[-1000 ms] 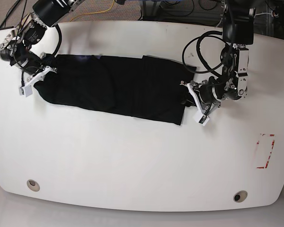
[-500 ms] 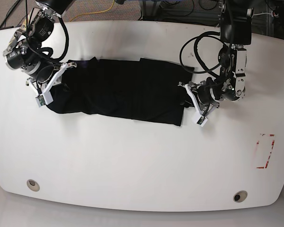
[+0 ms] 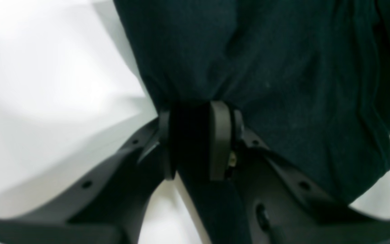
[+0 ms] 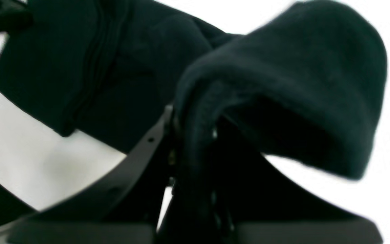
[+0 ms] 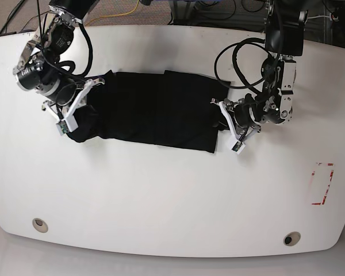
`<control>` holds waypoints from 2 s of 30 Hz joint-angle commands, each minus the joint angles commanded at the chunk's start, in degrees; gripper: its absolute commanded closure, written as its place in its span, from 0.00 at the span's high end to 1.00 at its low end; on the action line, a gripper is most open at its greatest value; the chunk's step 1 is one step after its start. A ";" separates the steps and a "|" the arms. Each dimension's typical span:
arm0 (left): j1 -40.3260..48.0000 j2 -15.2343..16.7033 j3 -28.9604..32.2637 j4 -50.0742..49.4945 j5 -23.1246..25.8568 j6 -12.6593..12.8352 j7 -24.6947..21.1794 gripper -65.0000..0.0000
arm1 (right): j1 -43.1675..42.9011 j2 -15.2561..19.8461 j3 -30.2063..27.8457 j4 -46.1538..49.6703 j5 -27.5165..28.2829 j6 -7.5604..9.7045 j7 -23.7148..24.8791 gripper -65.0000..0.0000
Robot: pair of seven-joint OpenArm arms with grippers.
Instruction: Layout the t-shirt on the table in an organized manner, then fold the t-shirt properly
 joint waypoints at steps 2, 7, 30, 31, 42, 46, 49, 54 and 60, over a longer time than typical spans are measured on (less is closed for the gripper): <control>0.00 0.62 -0.18 0.00 0.35 0.00 0.00 0.21 | 0.00 -1.23 -1.85 0.09 -2.11 0.00 1.32 0.00; 0.00 0.70 -0.18 -0.18 0.35 0.00 0.00 0.21 | 0.00 -2.90 -5.63 0.09 -4.84 0.00 3.16 0.00; 0.00 1.67 0.00 -0.35 0.44 0.00 0.00 0.21 | 0.53 -13.44 -19.52 0.00 -11.78 0.00 6.86 0.00; 0.00 1.76 0.00 -0.44 0.44 0.00 0.00 0.21 | 0.53 -13.44 -19.96 0.00 -11.78 0.00 6.86 0.00; 0.00 3.16 0.00 -0.44 0.44 0.00 0.00 0.21 | 1.67 -13.44 -23.38 -3.34 -11.69 0.00 8.18 0.00; 0.00 3.43 0.00 -0.44 0.44 0.00 0.00 0.21 | 3.08 -13.44 -23.38 -4.75 -11.69 0.00 8.26 0.00; 0.00 3.43 0.00 -0.44 0.44 0.00 0.00 0.21 | 3.78 -13.44 -23.38 -5.27 -11.69 0.00 8.26 0.00; 0.00 3.52 0.00 -0.44 0.44 0.00 0.00 0.21 | 4.31 -13.44 -23.47 -5.36 -11.60 0.00 8.26 0.00; 0.00 3.52 -0.09 -0.44 0.44 0.00 0.00 0.21 | 4.57 -13.44 -24.26 -5.36 -11.52 0.00 8.18 0.00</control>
